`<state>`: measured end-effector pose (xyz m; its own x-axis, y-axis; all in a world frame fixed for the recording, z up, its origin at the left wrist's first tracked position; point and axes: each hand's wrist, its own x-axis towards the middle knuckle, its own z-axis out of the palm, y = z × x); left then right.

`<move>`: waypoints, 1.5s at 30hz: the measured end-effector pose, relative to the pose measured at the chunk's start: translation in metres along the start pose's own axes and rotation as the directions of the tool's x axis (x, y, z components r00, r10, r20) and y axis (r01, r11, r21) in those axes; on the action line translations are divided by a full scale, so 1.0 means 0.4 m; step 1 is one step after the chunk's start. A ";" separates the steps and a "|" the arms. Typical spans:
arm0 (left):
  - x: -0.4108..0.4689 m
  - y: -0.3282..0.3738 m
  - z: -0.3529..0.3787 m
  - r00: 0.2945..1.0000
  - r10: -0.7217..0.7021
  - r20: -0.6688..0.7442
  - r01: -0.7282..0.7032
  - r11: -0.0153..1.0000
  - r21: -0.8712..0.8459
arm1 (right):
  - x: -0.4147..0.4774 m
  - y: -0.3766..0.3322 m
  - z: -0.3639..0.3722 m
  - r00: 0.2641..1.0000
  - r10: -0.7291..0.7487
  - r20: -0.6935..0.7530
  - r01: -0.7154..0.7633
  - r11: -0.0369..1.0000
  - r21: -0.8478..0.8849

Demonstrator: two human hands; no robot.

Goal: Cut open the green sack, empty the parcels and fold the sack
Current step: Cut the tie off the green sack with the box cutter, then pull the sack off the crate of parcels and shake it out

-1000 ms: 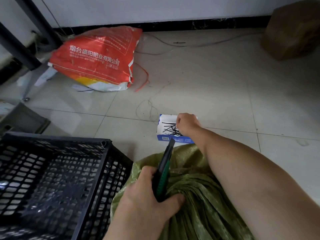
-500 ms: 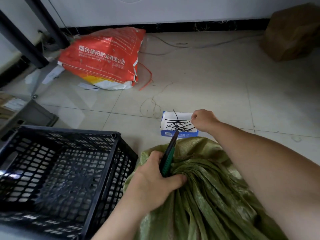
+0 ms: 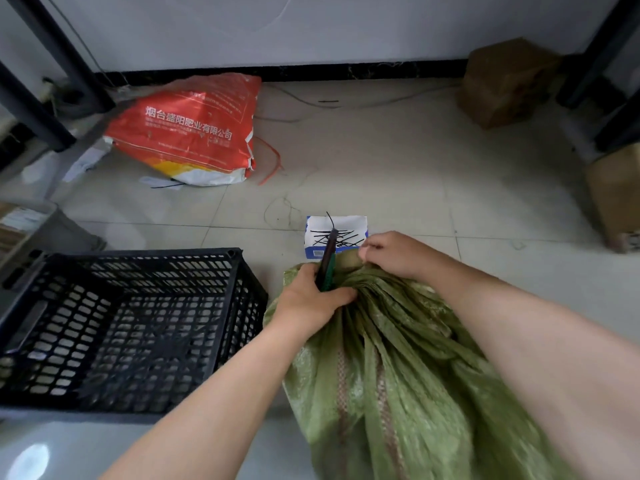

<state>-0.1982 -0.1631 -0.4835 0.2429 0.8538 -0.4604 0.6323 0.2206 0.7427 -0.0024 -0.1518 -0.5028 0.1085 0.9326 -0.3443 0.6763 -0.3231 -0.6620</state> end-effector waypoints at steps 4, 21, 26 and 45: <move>-0.016 -0.007 -0.003 0.999 0.001 -0.050 -0.008 0.989 -0.144 | -0.086 -0.035 -0.010 0.997 -0.018 -0.077 0.031 0.985 0.168; -0.095 -0.104 -0.029 0.968 0.140 -0.207 -0.194 0.943 -0.269 | -0.173 -0.013 0.181 0.992 0.045 -0.120 -0.084 0.938 -0.337; -0.097 -0.124 -0.034 0.952 0.096 -0.292 -0.184 0.939 -0.292 | -0.177 0.024 0.155 0.974 0.070 -0.215 -0.152 0.906 -0.396; 0.051 -0.559 0.177 0.925 -0.351 -0.143 0.361 0.932 0.045 | -0.094 0.073 0.116 0.933 0.076 -0.353 -0.230 0.878 -0.420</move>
<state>-0.2825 -0.2282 -0.6935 -0.1027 0.7800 -0.6173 0.7096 0.4924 0.5041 -0.0206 -0.2037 -0.5399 0.4095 0.9021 -0.1360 0.8747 -0.4306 -0.2225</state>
